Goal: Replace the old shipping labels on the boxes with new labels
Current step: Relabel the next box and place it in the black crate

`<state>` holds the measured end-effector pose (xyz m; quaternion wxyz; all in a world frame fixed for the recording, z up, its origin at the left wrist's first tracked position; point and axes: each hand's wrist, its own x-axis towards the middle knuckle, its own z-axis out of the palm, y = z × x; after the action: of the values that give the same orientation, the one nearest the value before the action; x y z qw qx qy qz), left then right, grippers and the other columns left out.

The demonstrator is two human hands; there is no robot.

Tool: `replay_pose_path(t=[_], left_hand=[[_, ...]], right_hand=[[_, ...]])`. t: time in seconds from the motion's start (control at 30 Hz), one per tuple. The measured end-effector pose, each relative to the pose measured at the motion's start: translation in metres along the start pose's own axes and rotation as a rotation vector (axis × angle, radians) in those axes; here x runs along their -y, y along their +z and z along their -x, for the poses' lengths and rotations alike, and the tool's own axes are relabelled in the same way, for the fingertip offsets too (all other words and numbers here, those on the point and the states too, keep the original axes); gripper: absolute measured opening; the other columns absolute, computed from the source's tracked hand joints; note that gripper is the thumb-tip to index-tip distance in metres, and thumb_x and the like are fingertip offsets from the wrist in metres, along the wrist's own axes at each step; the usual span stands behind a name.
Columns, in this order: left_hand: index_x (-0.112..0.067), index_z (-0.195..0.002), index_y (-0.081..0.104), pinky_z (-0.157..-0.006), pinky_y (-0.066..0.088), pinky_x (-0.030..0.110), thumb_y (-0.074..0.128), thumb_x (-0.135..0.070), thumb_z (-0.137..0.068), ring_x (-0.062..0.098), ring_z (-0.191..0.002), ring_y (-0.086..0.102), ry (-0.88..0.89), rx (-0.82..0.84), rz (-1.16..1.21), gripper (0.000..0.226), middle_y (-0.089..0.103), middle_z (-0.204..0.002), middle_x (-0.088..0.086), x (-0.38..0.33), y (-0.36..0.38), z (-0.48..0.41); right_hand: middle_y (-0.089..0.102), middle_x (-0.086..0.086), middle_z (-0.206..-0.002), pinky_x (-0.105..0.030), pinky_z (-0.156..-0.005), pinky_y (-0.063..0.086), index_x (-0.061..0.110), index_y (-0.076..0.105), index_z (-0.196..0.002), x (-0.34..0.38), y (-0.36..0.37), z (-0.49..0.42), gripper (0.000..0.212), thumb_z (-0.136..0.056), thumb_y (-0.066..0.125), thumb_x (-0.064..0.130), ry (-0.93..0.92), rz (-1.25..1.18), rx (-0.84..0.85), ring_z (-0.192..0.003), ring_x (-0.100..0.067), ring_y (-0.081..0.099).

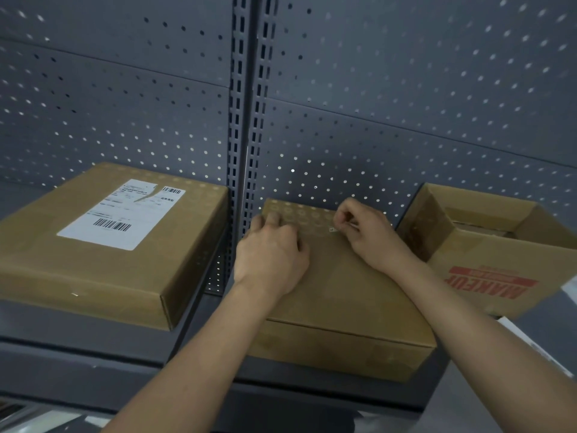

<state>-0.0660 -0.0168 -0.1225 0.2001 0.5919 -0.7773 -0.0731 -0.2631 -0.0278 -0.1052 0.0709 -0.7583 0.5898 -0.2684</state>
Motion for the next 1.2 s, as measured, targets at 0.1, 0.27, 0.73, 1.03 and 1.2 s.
replay_pose_path(t=[0.1,0.27,0.73,1.03,1.2], left_hand=[[-0.025,-0.119,0.065,-0.086,0.051,0.044,0.042,-0.042,-0.095,0.028,-0.125,0.043,0.0,0.001,0.003,0.038,0.053,-0.129,0.001,0.0,0.0,-0.001],[-0.024,-0.119,0.065,-0.086,0.05,0.043,0.042,-0.042,-0.095,0.028,-0.125,0.043,0.002,0.005,0.005,0.038,0.053,-0.129,0.001,0.0,-0.001,-0.001],[-0.026,-0.122,0.065,-0.087,0.049,0.042,0.043,-0.043,-0.095,0.027,-0.126,0.042,-0.006,0.002,0.007,0.039,0.053,-0.13,0.0,0.0,-0.002,-0.001],[-0.024,-0.119,0.066,-0.086,0.05,0.043,0.043,-0.041,-0.095,0.028,-0.126,0.042,-0.006,0.005,0.014,0.038,0.053,-0.129,0.001,0.0,-0.001,-0.001],[-0.024,-0.12,0.065,-0.085,0.05,0.043,0.042,-0.041,-0.095,0.028,-0.126,0.042,-0.003,0.001,0.008,0.038,0.053,-0.129,0.001,0.0,-0.002,0.0]], right_hand=[[0.063,0.005,-0.09,-0.032,-0.082,0.051,0.019,0.052,-0.087,0.0,-0.003,-0.002,0.016,-0.091,0.066,0.013,0.048,-0.11,0.043,-0.087,-0.01,0.059],[0.064,0.006,-0.09,-0.041,-0.085,0.051,0.025,0.051,-0.084,-0.002,-0.008,-0.005,0.019,-0.092,0.064,0.014,0.007,-0.011,0.116,-0.091,-0.012,0.06],[0.052,0.0,-0.082,-0.02,-0.071,0.034,0.02,0.039,-0.079,0.003,-0.007,-0.005,0.033,-0.082,0.045,-0.013,-0.164,0.177,0.171,-0.079,-0.011,0.038],[0.062,0.01,-0.093,-0.047,-0.088,0.051,0.034,0.044,-0.082,-0.005,-0.008,-0.002,0.03,-0.095,0.058,0.012,-0.027,-0.031,0.114,-0.095,-0.013,0.06],[0.062,0.007,-0.093,-0.047,-0.084,0.051,0.036,0.042,-0.08,-0.002,-0.012,-0.01,0.032,-0.093,0.061,0.014,-0.06,0.012,0.18,-0.093,-0.016,0.06]])
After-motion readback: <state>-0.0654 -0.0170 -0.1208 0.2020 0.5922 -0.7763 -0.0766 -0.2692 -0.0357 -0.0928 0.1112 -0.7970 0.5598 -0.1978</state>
